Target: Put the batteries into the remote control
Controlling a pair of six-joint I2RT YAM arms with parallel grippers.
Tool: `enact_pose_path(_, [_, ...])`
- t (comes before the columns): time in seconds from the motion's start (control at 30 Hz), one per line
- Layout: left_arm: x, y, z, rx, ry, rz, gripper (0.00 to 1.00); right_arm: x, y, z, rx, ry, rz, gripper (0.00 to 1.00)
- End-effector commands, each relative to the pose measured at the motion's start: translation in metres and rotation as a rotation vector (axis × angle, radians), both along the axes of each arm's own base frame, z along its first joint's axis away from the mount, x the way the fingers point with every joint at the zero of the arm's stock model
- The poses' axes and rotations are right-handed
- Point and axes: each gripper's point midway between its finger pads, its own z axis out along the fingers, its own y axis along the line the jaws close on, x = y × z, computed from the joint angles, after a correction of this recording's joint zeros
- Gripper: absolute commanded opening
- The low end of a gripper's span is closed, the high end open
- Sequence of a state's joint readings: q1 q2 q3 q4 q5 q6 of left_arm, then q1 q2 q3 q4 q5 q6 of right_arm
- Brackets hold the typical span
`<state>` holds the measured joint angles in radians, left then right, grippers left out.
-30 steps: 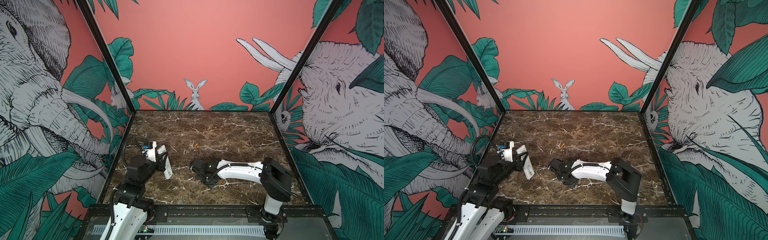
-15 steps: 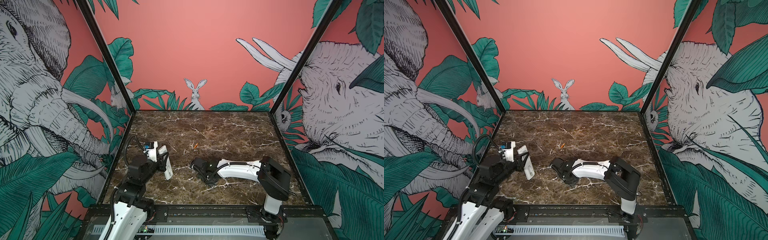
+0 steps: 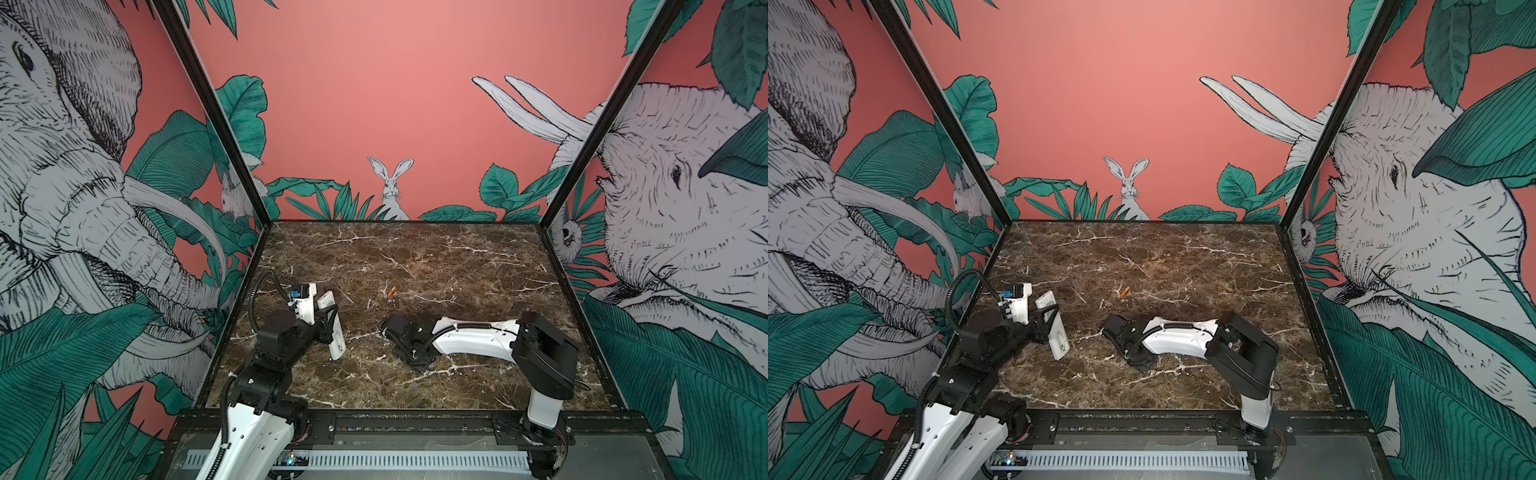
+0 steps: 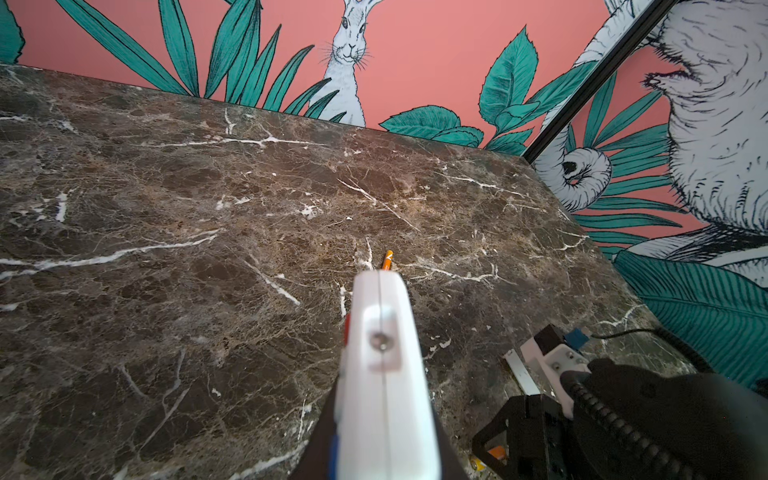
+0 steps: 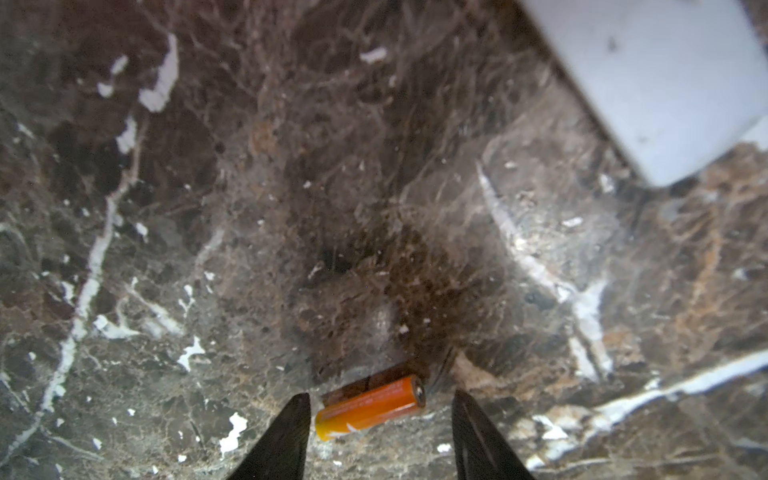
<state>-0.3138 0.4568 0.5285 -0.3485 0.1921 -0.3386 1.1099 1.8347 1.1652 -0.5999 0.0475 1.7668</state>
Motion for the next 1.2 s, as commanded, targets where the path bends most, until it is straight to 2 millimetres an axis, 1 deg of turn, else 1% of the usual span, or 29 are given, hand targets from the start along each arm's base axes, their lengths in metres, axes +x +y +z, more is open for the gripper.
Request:
enact_pose_path(0.0, [0.0, 0.001, 0.007, 0.011, -0.037, 0.001, 0.0, 0.001, -0.001, -0.006, -0.001, 0.024, -0.14, 0.53])
enact_pose_path(0.3, [0.0, 0.001, 0.007, 0.021, -0.046, 0.007, 0.0, -0.001, -0.002, -0.01, -0.015, 0.037, -0.137, 0.44])
enact_pose_path(0.43, [0.0, 0.001, 0.006, 0.025, -0.046, 0.007, 0.0, -0.006, -0.004, -0.015, -0.034, 0.058, -0.122, 0.41])
enact_pose_path(0.6, [-0.002, 0.0, 0.005, 0.023, -0.045, 0.003, 0.0, -0.009, -0.01, -0.02, -0.058, 0.076, -0.113, 0.38])
enact_pose_path(0.9, [-0.002, -0.006, 0.002, 0.006, -0.038, -0.022, 0.0, -0.012, -0.015, -0.029, -0.087, 0.082, -0.071, 0.23])
enact_pose_path(1.03, [-0.001, -0.008, 0.0, -0.008, -0.036, -0.027, 0.0, -0.017, -0.025, -0.036, -0.115, 0.091, -0.031, 0.14])
enact_pose_path(1.17, [-0.002, -0.013, 0.002, -0.02, -0.033, -0.051, 0.0, -0.025, -0.038, -0.042, -0.152, 0.123, 0.055, 0.08])
